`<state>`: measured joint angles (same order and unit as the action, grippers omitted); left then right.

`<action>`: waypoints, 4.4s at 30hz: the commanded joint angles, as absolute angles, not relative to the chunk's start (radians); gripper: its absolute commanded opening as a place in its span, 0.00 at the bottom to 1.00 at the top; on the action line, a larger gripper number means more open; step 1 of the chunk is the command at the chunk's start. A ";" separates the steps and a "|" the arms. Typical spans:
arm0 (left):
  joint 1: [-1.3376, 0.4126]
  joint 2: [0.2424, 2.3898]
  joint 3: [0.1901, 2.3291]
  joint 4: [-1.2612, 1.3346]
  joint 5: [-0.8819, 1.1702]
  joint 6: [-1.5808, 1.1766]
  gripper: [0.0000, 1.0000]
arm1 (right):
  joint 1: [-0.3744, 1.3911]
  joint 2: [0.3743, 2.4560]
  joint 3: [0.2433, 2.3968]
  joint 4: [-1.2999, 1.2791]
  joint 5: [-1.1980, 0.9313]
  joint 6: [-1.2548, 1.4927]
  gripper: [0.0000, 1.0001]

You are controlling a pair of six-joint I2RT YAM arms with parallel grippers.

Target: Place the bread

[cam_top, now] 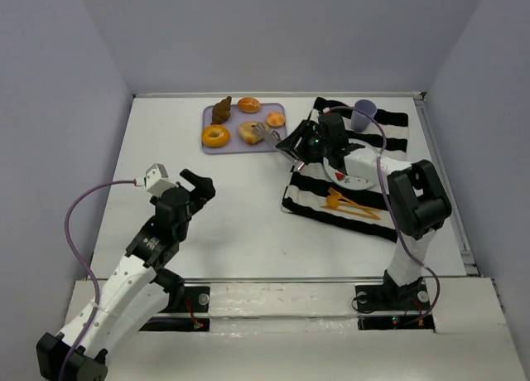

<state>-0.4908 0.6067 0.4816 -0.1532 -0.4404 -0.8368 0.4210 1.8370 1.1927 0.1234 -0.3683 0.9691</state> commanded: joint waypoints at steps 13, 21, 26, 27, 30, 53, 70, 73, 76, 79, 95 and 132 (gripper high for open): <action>-0.492 0.594 0.462 -0.107 -0.462 -0.822 0.99 | 0.428 2.017 1.342 0.302 -0.466 1.265 0.61; -0.492 0.598 0.459 -0.097 -0.463 -0.824 0.99 | 0.428 2.069 1.365 0.407 -0.561 1.332 0.47; -0.492 0.600 0.459 -0.097 -0.462 -0.822 0.99 | 0.428 2.069 1.367 0.411 -0.571 1.328 0.32; -0.492 0.600 0.459 -0.097 -0.460 -0.822 0.99 | 0.428 2.069 1.364 0.414 -0.571 1.330 0.22; -0.492 0.597 0.459 -0.097 -0.462 -0.822 0.99 | 0.428 2.059 1.350 0.440 -0.584 1.333 0.08; -0.492 0.514 0.453 -0.124 -0.460 -0.828 0.99 | 0.283 1.344 0.875 0.319 -0.482 1.034 0.07; -0.492 0.517 0.449 -0.120 -0.454 -0.825 0.99 | -0.020 0.974 0.603 -0.158 -0.469 0.856 0.07; -0.492 0.522 0.451 -0.117 -0.453 -0.827 0.99 | -0.044 1.014 0.597 -0.123 -0.511 0.867 0.07; -0.492 0.525 0.451 -0.117 -0.453 -0.825 0.99 | -0.083 1.008 0.588 -0.121 -0.514 0.876 0.13; -0.492 0.523 0.451 -0.118 -0.451 -0.825 0.99 | -0.115 0.994 0.566 -0.121 -0.532 0.897 0.37; -0.492 0.523 0.451 -0.118 -0.454 -0.825 0.99 | -0.192 0.914 0.624 -0.302 -0.358 0.822 0.59; -0.492 0.505 0.485 -0.173 -0.488 -0.836 0.99 | 0.886 1.495 1.064 -0.212 0.359 0.566 0.52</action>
